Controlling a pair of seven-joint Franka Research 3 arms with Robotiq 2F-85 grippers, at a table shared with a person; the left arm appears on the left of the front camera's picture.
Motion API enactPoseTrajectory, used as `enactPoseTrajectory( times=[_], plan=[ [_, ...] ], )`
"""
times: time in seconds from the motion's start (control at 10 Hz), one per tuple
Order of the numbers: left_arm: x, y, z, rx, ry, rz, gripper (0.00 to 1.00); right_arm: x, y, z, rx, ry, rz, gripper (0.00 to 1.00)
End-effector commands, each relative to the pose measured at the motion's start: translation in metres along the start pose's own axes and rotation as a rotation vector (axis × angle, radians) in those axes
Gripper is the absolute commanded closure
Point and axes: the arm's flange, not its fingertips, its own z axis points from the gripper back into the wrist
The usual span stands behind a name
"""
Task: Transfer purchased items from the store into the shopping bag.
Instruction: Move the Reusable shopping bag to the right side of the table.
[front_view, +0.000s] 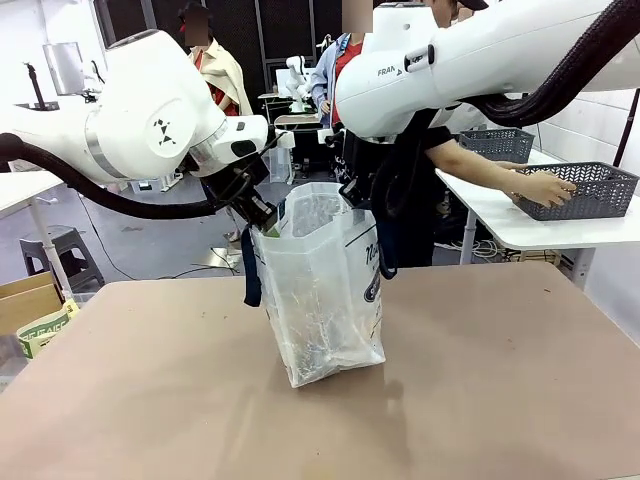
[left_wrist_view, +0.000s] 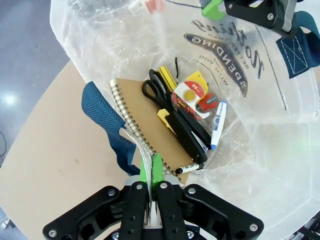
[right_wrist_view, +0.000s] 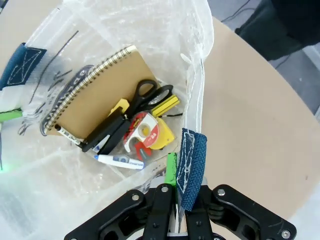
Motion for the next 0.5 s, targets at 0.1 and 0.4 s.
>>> enactPoseTrajectory(
  times=[0.1, 0.4],
  plan=[
    [0.016, -0.009, -0.005, 0.066, 0.048, 0.195, 1.00, 0.014, 0.004, -0.004, -0.011, -0.018, -0.238, 1.00],
    [0.023, -0.018, -0.003, 0.206, 0.052, 0.377, 1.00, 0.018, 0.009, -0.002, 0.015, 0.004, -0.445, 1.00]
  ],
)
